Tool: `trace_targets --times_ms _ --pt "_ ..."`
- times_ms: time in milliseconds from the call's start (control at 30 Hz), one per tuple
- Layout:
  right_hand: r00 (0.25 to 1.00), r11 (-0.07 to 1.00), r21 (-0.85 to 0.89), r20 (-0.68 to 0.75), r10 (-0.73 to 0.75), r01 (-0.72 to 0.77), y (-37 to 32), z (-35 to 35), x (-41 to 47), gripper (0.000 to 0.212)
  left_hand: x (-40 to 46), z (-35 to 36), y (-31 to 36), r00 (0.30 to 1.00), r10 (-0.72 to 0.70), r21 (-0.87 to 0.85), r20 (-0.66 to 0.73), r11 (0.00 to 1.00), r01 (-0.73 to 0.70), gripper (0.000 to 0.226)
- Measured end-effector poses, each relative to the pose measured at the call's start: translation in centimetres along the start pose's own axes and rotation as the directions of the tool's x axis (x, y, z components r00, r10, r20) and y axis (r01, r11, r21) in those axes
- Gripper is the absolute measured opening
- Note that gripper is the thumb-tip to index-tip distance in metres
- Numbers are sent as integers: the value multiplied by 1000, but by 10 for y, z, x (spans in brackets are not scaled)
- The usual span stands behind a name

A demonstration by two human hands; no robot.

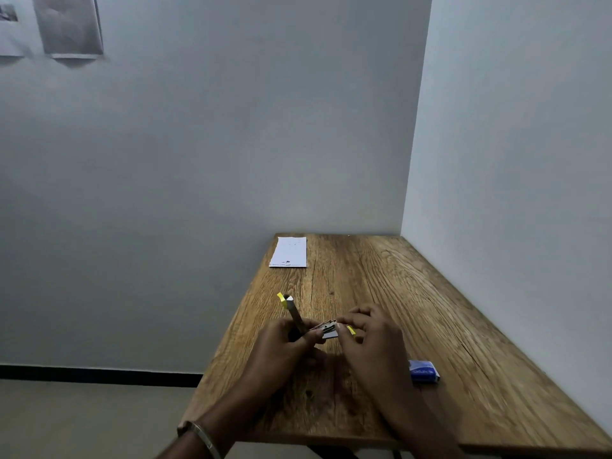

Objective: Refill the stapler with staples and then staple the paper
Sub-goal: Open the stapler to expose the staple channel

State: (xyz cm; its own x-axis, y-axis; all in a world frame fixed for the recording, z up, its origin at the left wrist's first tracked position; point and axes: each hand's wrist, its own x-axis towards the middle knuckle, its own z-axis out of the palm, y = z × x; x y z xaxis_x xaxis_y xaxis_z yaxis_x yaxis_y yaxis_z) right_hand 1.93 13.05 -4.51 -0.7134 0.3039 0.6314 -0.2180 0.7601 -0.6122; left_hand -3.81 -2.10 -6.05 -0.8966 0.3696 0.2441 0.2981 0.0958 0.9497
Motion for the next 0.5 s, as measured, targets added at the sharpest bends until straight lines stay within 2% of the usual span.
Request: trace_targets --times_ms 333,500 --pt "975 973 86 74 208 -214 -3 12 -3 18 0 0 0 1000 1 24 -22 1000 0 16" --pt "937 923 164 89 337 -347 -5 16 -5 19 -1 1 -1 999 6 12 -47 1000 -5 16"
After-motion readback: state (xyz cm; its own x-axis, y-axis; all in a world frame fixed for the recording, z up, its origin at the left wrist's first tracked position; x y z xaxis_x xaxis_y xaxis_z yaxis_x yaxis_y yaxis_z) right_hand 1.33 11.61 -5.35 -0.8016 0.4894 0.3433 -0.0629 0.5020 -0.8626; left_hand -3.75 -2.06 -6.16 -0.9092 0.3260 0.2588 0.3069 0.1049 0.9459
